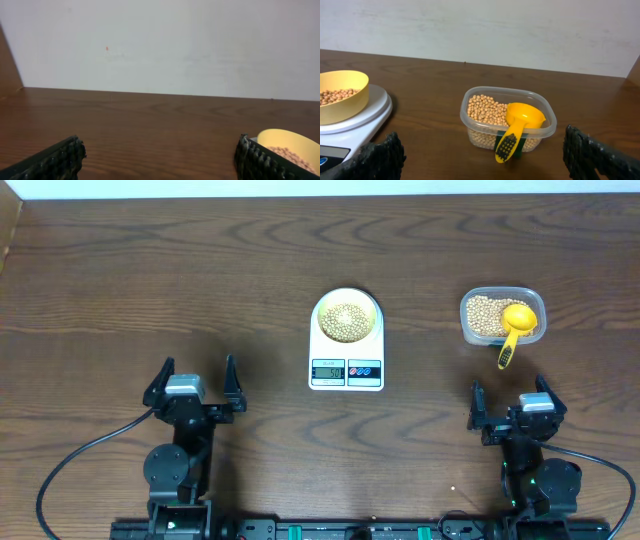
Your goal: Scoop item into bowl and weigh 50g on scale
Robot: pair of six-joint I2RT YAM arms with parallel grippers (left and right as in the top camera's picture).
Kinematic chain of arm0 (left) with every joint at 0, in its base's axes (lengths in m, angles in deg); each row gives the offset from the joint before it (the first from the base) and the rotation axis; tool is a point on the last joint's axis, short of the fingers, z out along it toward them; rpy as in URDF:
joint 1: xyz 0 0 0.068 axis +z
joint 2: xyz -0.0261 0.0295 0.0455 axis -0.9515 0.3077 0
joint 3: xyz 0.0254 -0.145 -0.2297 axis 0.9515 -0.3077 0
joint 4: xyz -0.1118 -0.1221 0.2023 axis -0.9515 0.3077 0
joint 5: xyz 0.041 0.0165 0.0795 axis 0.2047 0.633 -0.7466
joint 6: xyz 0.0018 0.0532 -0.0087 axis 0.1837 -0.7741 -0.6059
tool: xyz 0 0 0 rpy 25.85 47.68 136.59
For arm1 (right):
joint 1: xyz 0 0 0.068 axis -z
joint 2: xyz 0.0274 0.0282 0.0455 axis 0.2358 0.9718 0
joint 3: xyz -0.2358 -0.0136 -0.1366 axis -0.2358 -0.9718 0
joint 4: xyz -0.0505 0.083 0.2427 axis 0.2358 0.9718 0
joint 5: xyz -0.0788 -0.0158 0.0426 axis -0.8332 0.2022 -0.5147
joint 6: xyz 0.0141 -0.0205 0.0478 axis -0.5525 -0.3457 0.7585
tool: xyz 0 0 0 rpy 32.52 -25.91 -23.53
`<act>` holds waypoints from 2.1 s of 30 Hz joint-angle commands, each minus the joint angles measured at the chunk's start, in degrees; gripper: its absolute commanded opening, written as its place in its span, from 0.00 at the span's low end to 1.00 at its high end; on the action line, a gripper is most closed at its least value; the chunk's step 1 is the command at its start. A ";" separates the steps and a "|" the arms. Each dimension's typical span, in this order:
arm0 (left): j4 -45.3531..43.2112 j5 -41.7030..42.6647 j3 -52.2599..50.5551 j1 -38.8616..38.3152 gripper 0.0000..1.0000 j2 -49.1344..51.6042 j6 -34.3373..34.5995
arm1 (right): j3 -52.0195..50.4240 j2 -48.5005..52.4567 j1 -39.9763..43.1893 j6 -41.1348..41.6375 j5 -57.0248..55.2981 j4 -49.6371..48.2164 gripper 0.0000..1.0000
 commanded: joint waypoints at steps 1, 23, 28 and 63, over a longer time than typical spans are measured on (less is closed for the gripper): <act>-0.39 0.35 -0.85 1.22 0.98 -2.47 0.28 | -0.24 -0.37 0.22 -0.28 -0.44 0.07 0.99; -3.06 0.33 -6.88 4.07 0.98 -10.49 5.86 | -0.24 -0.35 0.22 -0.28 -0.44 0.07 0.99; 0.68 0.35 -6.88 5.90 0.98 -11.13 13.55 | -0.24 -0.37 0.22 -0.28 -0.44 0.07 0.99; 19.85 10.03 -6.88 5.95 0.98 -18.05 -5.07 | -0.24 -0.35 0.22 -0.28 -0.44 0.07 0.99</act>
